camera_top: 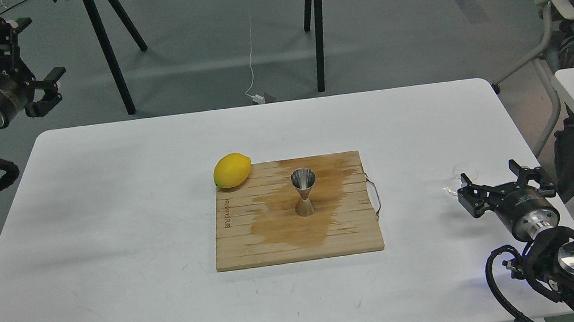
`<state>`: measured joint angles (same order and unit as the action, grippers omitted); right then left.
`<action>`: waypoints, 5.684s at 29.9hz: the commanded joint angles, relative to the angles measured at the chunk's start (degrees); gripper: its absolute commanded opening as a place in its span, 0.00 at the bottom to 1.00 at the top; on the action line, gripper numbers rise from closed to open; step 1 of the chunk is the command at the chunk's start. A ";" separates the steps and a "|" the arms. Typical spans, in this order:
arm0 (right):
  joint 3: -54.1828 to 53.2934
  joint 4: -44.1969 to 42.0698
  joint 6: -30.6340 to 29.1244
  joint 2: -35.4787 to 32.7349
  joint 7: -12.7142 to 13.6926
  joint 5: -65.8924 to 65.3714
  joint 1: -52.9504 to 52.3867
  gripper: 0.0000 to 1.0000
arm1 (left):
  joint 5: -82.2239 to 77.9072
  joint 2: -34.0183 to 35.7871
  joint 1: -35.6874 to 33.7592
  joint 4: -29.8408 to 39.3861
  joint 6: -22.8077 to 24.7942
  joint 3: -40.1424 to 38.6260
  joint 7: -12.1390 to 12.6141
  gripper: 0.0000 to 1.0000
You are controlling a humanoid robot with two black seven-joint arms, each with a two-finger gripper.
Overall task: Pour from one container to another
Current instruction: 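Lower the right gripper to the small clear glass cup, then close the right gripper on the glass cup and lift it, then carry the glass cup with the right gripper above the jigger, then tilt the glass cup with the right gripper to pour into the jigger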
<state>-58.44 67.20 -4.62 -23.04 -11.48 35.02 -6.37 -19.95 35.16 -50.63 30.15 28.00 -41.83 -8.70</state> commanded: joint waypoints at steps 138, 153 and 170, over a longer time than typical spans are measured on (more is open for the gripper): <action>33.65 9.00 15.96 4.05 5.76 -26.76 -34.85 0.02 | 2.37 5.18 -2.19 -0.01 0.00 0.00 0.00 1.00; 38.75 9.00 16.22 3.97 6.82 -30.71 -37.83 0.02 | 2.37 5.27 -2.28 -0.01 0.00 -0.09 0.00 1.00; 44.38 9.00 16.14 3.44 7.52 -35.28 -42.50 0.02 | 2.37 5.44 -2.54 -0.01 0.00 0.00 0.00 1.00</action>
<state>-14.19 76.20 11.58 -19.30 -4.11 1.16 -48.55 -17.57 40.54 -53.17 30.15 28.00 -41.90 -8.70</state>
